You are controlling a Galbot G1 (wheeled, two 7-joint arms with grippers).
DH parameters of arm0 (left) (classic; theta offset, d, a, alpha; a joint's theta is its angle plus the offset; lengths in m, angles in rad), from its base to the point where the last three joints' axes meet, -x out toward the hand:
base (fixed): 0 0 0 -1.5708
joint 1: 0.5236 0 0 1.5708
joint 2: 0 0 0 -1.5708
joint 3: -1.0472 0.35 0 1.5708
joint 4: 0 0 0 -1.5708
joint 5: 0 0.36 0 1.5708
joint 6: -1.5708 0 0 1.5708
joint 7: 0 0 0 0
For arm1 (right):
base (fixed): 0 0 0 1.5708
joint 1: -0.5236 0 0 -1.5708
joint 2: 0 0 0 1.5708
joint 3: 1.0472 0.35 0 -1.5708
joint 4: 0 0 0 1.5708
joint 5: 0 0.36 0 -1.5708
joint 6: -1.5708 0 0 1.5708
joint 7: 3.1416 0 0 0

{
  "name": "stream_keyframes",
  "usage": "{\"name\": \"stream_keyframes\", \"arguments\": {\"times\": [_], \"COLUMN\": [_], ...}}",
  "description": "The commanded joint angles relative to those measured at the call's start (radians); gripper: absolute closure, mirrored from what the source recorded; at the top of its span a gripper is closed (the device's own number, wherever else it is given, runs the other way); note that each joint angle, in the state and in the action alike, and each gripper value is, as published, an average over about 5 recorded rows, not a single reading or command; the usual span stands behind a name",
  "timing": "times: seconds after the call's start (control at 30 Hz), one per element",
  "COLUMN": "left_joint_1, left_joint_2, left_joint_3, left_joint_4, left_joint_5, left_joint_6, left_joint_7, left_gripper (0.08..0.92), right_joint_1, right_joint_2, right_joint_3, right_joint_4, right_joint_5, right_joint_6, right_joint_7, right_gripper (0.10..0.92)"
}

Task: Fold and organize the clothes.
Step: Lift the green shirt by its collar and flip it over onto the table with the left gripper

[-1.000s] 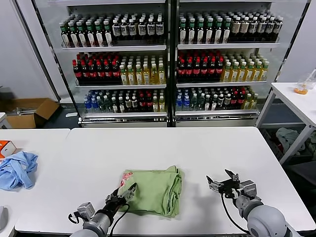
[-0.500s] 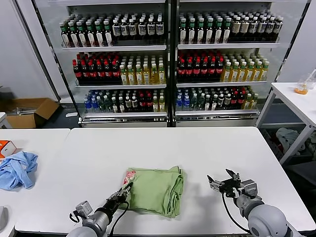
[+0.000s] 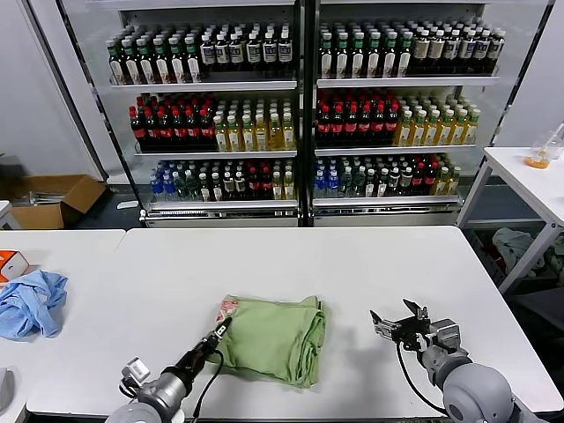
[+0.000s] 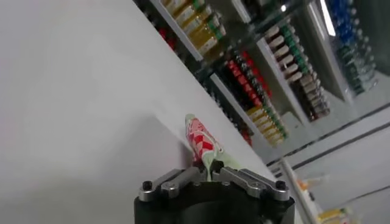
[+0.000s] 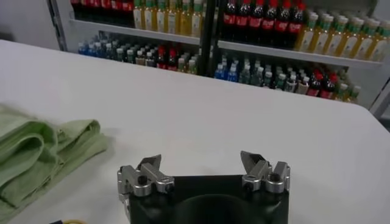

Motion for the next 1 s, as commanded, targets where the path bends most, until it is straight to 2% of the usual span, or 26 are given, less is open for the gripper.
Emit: {"name": "stream_keyframes", "arguments": {"times": [0.03,0.27,0.37,0.43,0.53,0.63,0.8,0.9,1.0], "left_joint_1": [0.033,0.031,0.042,0.046,0.043,0.042,0.024,0.014,0.014], "left_joint_2": [0.094,0.31,0.389,0.412,0.406,0.373,0.3,0.259,0.228], "left_joint_3": [-0.333,-0.67,-0.719,-0.695,-0.567,-0.332,0.09,0.218,0.282], "left_joint_4": [-0.091,-0.114,-0.152,-0.201,-0.284,-0.31,-0.149,-0.069,-0.084], "left_joint_5": [-0.241,-0.329,-0.296,-0.232,-0.061,0.263,0.858,1.068,1.16], "left_joint_6": [0.015,0.046,0.048,0.047,0.041,-0.01,-0.142,-0.194,-0.205], "left_joint_7": [-0.016,-0.046,-0.046,-0.042,-0.034,-0.02,-0.031,-0.045,-0.051], "left_gripper": [0.899,0.899,0.899,0.899,0.899,0.899,0.899,0.899,0.899], "right_joint_1": [0.011,0.043,0.043,0.04,0.034,0.026,0.006,-0.002,-0.006], "right_joint_2": [0.0,0.017,0.021,0.022,0.021,0.018,0.017,0.018,0.018], "right_joint_3": [-0.004,-0.025,-0.028,-0.028,-0.026,-0.021,-0.014,-0.013,-0.011], "right_joint_4": [-0.003,-0.01,-0.008,-0.007,-0.002,0.004,0.002,0.001,0.003], "right_joint_5": [0.004,0.007,0.006,0.004,0.001,-0.003,-0.017,-0.022,-0.023], "right_joint_6": [0.001,0.002,0.001,0.002,0.002,0.003,0.009,0.011,0.012], "right_joint_7": [-0.001,-0.001,-0.001,-0.001,-0.001,-0.002,-0.004,-0.004,-0.004], "right_gripper": [0.203,0.203,0.203,0.203,0.203,0.203,0.203,0.203,0.203]}}
